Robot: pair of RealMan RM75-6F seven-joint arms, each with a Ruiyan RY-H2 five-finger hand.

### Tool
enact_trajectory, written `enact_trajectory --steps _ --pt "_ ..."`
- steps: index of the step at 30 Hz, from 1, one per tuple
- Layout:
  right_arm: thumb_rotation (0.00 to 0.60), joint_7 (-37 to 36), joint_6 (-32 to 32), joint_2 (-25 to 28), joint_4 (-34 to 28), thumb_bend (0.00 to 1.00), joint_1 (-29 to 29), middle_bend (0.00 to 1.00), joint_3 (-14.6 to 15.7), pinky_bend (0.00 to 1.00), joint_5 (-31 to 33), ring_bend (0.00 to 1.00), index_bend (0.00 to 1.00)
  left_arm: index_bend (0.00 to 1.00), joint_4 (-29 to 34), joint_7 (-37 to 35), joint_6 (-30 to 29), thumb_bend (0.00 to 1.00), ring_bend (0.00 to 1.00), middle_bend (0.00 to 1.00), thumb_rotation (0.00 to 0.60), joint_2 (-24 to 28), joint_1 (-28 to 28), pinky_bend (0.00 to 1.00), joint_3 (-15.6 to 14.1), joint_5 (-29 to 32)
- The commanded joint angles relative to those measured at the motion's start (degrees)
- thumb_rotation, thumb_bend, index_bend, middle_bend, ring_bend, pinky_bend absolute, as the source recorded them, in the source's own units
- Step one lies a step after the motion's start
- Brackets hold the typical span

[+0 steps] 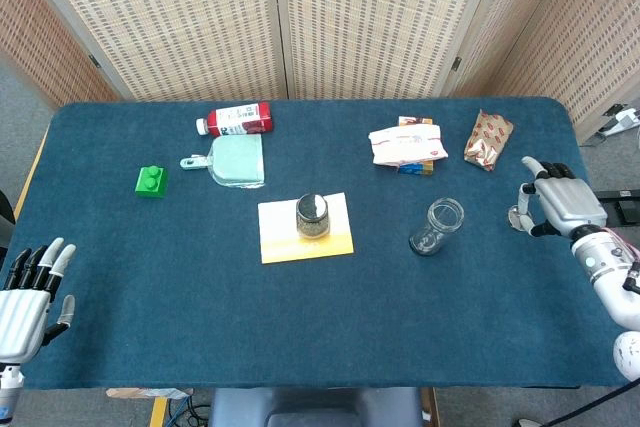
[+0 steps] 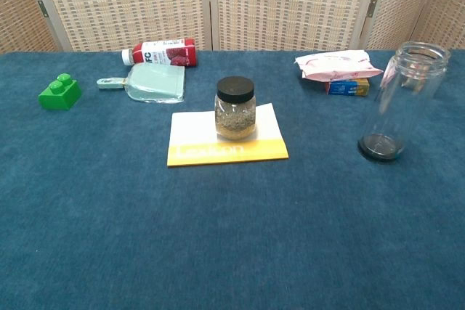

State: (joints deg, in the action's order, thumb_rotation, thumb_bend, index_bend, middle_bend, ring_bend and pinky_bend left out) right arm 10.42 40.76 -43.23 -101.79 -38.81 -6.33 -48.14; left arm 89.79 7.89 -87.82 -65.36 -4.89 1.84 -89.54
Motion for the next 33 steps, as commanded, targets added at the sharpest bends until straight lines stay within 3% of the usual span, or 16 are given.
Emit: enact_trajectory --steps 1,17,33 --pt "0.6 1.59 0.27 1.46 -2.81 0.44 -1.82 0.0 -1.0 0.0 1.67 0.0 0.63 0.0 0.07 -0.23 -0.07 0.5 0.0 0.0 0.6 0.05 -0.05 0.0 0.06 -0.05" --pt "0.6 11.76 0.62 -0.24 -7.88 0.44 -12.8 0.0 -1.13 0.0 12.23 0.0 0.63 0.0 0.87 -0.88 -1.42 0.5 0.0 0.0 0.6 0.86 0.48 0.0 -0.34 -1.17" --pt "0.6 16.22 2.89 -2.33 -10.31 0.44 -17.88 0.0 0.8 0.0 17.25 0.0 0.64 0.0 1.23 -1.13 -2.18 0.5 0.0 0.0 0.6 1.2 0.84 0.0 -0.51 -1.8"
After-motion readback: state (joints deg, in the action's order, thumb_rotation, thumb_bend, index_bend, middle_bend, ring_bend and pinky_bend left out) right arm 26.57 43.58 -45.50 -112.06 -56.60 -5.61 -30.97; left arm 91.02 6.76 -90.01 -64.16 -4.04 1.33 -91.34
